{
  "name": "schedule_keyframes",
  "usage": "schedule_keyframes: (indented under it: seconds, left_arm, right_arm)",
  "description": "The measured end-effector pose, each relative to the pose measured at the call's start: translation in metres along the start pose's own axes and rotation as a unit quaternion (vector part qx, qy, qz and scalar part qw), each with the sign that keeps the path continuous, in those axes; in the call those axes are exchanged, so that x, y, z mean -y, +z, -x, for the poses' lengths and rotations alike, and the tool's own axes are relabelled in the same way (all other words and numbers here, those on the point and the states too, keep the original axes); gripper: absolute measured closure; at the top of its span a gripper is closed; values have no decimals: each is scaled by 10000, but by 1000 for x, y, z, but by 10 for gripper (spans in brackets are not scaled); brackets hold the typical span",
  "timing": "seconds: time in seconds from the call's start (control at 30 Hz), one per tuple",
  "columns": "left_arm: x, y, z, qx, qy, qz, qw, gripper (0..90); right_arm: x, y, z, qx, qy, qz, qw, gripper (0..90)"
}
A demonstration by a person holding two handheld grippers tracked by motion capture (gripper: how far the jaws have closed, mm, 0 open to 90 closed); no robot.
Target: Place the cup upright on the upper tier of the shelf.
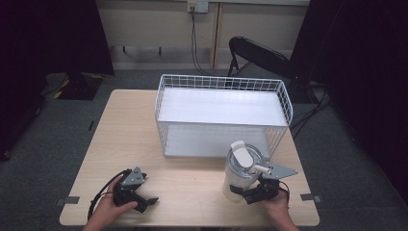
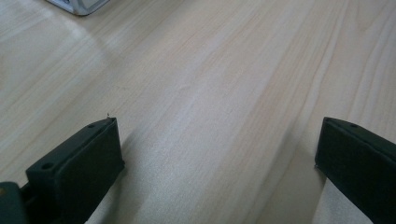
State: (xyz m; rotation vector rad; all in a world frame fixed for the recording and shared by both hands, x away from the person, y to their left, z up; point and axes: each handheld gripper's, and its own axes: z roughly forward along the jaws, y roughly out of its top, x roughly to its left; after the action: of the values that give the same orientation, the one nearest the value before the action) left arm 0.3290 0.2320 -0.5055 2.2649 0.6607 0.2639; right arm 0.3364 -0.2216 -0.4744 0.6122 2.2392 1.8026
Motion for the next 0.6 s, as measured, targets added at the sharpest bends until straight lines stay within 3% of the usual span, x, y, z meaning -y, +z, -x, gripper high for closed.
schedule_keyframes:
  seconds: [0.27,0.6]
  left_arm:
    - [0,0,0,1,0,-1,10000,0]
    - [0,0,0,0,1,0,10000,0]
  right_arm:
    - [-2,-1,-3,113,-56,-14,9999,91]
    - [-15,-8,-3,48,-84,58,9999,96]
